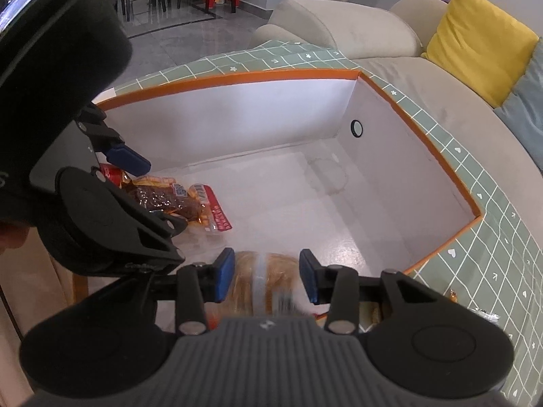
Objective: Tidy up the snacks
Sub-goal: 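Carry both packs over the orange box and open both tools to drop them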
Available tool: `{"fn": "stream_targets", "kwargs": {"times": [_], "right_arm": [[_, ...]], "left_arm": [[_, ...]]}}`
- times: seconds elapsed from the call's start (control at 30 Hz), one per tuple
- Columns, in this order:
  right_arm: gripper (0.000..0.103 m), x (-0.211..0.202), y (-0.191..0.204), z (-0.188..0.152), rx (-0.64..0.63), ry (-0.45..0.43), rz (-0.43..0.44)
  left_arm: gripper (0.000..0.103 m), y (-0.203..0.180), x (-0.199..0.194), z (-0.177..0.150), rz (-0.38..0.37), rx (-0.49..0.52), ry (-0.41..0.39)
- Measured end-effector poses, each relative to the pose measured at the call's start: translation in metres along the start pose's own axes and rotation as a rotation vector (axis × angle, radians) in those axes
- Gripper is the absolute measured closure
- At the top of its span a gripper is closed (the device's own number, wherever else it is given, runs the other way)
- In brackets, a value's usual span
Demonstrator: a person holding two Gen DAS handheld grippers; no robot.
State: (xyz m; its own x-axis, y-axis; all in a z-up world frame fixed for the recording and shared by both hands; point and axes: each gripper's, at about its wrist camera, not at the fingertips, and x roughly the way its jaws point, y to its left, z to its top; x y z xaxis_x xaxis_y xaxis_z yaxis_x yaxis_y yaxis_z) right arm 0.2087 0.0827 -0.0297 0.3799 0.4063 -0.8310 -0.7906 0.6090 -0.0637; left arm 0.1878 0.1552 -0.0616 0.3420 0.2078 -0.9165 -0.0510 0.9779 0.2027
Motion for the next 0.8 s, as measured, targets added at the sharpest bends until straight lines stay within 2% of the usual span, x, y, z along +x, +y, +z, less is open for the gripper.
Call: {"fn": "stream_targets", "kwargs": {"times": [0.07,0.13,0.4,0.6,0.8], "right_arm": [[0.058,-0.002,0.0,0.0,-0.001,-0.004,-0.009],[0.051,-0.005,-0.001,-0.001,0.002,-0.009,-0.02],[0.04,-0.026,-0.008,-0.003,0.057,-0.073,-0.058],[0.039,-0.045,-0.015,-0.009,0.105,-0.123,-0.102],[0.038,-0.063,-0.02,-0.018,0.14,-0.139,-0.131]], "left_arm": [[0.032,0.0,-0.002,0.0,0.001,-0.004,-0.005],[0.031,0.0,-0.005,-0.001,0.009,-0.014,-0.015],[0.031,0.002,-0.028,-0.004,-0.001,-0.057,-0.1],[0.031,-0.006,-0.044,-0.007,0.005,-0.056,-0.158],[0.031,-0.015,-0.058,-0.015,-0.001,-0.058,-0.195]]}}
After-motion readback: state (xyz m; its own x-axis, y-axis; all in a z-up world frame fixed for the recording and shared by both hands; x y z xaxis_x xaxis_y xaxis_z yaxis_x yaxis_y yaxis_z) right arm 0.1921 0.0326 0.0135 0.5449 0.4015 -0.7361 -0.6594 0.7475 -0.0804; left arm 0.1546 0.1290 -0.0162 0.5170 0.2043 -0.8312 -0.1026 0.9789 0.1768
